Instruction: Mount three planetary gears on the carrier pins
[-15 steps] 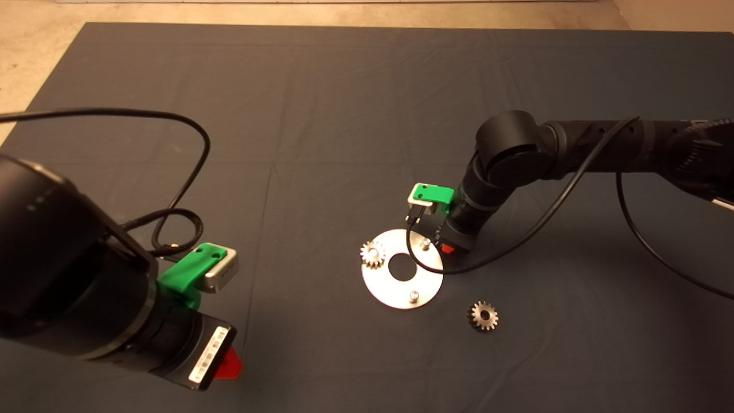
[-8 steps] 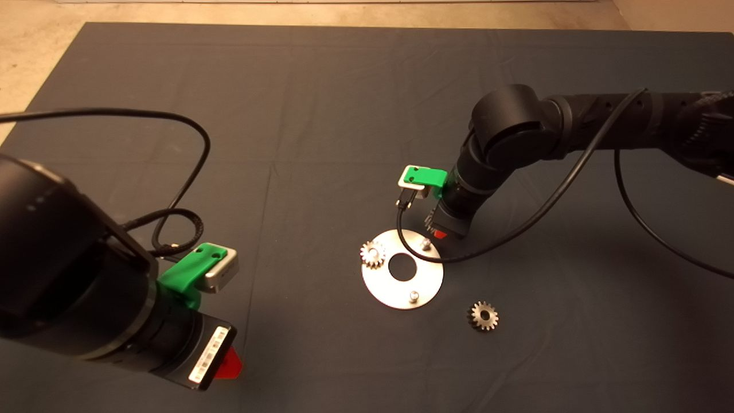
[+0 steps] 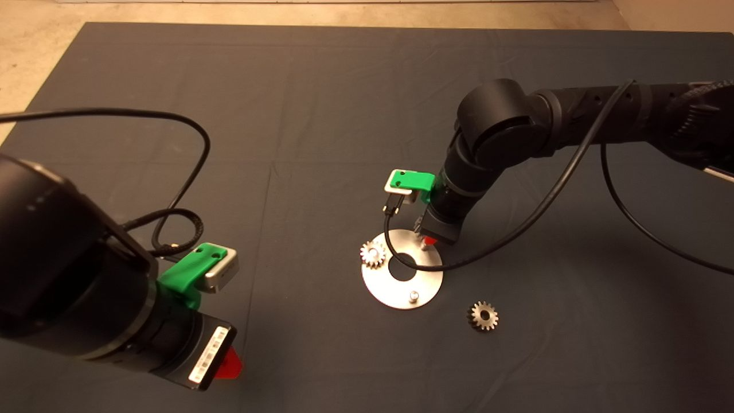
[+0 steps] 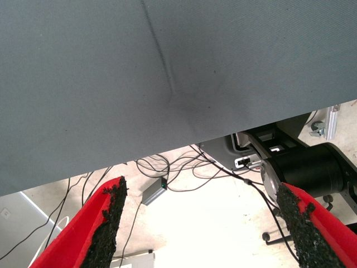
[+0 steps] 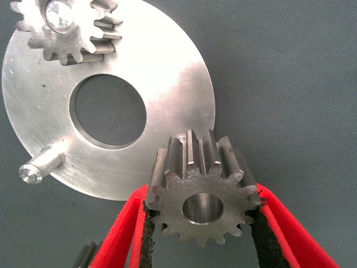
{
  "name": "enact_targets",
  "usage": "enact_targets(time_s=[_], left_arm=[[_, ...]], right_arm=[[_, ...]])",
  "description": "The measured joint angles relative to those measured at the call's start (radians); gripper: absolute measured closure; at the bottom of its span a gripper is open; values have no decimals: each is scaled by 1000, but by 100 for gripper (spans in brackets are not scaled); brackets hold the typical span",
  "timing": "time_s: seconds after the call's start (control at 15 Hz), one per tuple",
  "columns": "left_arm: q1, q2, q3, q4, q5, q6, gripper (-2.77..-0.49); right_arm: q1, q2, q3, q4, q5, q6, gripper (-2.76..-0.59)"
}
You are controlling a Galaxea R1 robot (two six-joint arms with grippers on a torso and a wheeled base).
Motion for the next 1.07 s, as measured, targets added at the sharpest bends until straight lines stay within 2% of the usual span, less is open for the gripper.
enact_targets(time_s=[0.4,0.67,1.07], left_arm=[[0,0,0,0,0,0,-188],[0,0,0,0,0,0,-188],[0,0,0,0,0,0,-188]], right_arm=[[-1,0,4,1,0,0,-102],[-21,-2,6,1,-1,0,-102],[-23,-2,6,1,0,-10,-102]])
